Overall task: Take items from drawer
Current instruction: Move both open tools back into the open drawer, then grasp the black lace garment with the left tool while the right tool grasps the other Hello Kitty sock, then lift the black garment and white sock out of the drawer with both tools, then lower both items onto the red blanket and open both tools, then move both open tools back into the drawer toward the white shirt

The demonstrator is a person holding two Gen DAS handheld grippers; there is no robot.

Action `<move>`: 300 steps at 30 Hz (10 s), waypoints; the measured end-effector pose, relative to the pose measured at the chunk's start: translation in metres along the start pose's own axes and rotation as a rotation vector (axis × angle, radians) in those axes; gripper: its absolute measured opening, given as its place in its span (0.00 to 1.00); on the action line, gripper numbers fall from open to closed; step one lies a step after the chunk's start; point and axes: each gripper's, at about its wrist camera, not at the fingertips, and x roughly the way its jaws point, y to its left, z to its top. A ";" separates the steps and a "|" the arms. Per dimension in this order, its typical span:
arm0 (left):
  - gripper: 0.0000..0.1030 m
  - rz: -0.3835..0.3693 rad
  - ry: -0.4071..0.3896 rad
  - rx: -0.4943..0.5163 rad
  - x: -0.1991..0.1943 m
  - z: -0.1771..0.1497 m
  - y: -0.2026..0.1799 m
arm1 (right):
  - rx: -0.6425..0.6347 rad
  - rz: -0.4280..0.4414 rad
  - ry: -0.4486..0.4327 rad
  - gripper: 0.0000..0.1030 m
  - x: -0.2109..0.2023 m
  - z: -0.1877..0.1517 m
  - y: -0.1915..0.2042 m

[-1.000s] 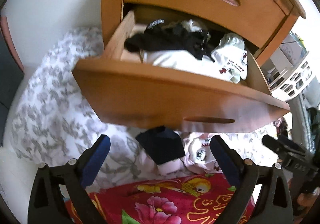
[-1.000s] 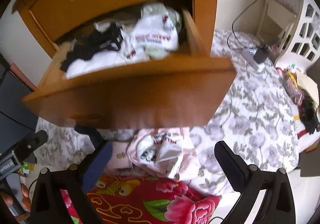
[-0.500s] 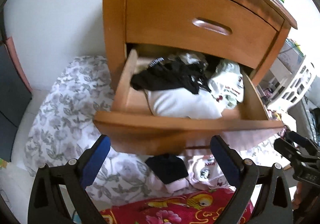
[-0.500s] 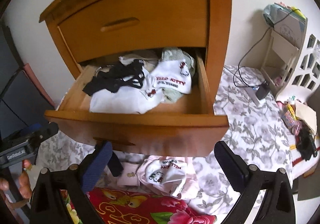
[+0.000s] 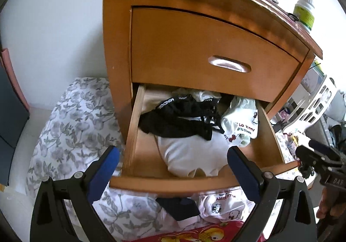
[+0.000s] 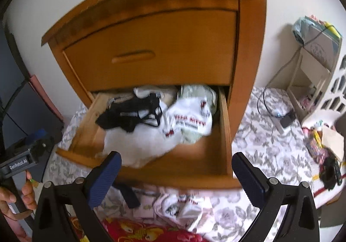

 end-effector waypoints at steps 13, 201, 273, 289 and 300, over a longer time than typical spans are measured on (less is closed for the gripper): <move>0.97 -0.016 0.162 0.001 0.054 0.035 0.010 | -0.029 0.047 0.099 1.00 0.050 0.041 -0.001; 0.10 -0.091 0.286 -0.077 0.005 -0.105 -0.046 | 0.003 0.028 0.308 0.14 0.024 -0.118 0.022; 0.97 0.037 0.032 -0.116 -0.018 -0.036 -0.009 | -0.028 -0.052 0.117 1.00 0.009 -0.067 0.016; 0.97 -0.078 -0.014 -0.082 -0.002 0.020 -0.010 | -0.056 0.001 0.009 1.00 -0.002 0.010 0.010; 0.97 -0.117 0.109 -0.050 0.049 0.040 -0.012 | -0.092 0.028 0.087 1.00 0.043 0.045 0.013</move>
